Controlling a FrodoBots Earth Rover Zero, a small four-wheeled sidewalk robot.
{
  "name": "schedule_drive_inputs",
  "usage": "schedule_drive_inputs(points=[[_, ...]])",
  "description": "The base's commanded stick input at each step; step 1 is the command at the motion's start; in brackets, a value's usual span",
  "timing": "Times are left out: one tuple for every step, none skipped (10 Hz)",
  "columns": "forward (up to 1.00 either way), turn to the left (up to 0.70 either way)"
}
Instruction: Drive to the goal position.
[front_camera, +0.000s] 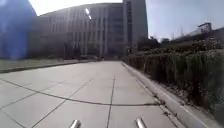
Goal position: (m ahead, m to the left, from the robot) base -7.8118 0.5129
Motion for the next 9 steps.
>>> schedule_drive_inputs(points=[[0.00, 0.00], [0.00, 0.00], [0.00, 0.00], [0.00, 0.00], [0.06, 0.00], [0.64, 0.00], [0.70, 0.00], [0.70, 0.00], [0.70, 0.20]])
